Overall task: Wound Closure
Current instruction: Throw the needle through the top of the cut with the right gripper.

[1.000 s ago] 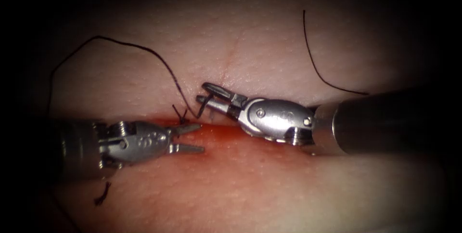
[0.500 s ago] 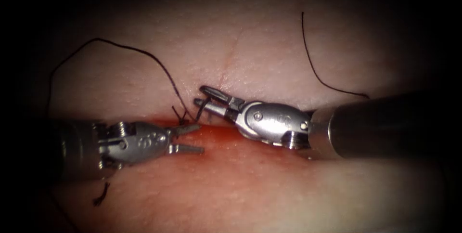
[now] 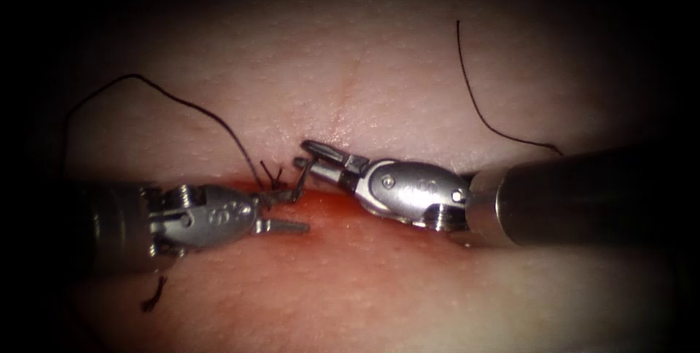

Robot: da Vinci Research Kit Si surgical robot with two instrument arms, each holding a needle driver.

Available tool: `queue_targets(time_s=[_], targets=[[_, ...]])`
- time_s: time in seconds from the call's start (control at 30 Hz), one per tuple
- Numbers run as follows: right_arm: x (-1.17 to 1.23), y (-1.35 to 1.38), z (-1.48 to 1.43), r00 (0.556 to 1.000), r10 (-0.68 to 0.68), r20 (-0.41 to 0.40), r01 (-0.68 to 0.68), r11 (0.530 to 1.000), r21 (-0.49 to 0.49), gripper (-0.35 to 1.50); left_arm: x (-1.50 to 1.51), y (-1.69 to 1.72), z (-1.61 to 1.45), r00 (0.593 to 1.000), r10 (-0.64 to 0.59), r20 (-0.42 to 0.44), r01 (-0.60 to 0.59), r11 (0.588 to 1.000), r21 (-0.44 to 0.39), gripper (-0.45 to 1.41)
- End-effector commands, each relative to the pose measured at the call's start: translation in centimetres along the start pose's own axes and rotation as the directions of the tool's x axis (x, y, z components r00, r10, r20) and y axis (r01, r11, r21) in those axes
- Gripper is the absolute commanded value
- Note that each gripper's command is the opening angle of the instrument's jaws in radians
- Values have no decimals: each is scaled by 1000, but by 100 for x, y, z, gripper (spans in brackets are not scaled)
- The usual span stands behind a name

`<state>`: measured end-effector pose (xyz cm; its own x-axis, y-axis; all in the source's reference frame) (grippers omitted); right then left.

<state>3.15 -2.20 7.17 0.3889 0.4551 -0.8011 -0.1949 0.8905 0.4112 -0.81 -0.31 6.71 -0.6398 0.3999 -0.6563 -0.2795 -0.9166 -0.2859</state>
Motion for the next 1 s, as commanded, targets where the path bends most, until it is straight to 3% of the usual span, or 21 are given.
queue_targets(time_s=[0.03,0.33,0.7,1.0], targets=[[-3,-1,8,1000,-1,5,1,1000,2,-35,-1,0,8,1000,1,0,-1,1000,0,9],[-14,-2,7,997,74,36,-73,997,-13,-35,-2,0,9,1000,3,5,-3,1000,-2,9],[-43,-9,9,986,95,141,-97,995,11,-35,-2,0,9,1000,3,5,-3,1000,-2,9],[-52,-10,4,974,125,189,-131,991,19,-35,-2,0,9,1000,4,7,-4,1000,-3,9]])
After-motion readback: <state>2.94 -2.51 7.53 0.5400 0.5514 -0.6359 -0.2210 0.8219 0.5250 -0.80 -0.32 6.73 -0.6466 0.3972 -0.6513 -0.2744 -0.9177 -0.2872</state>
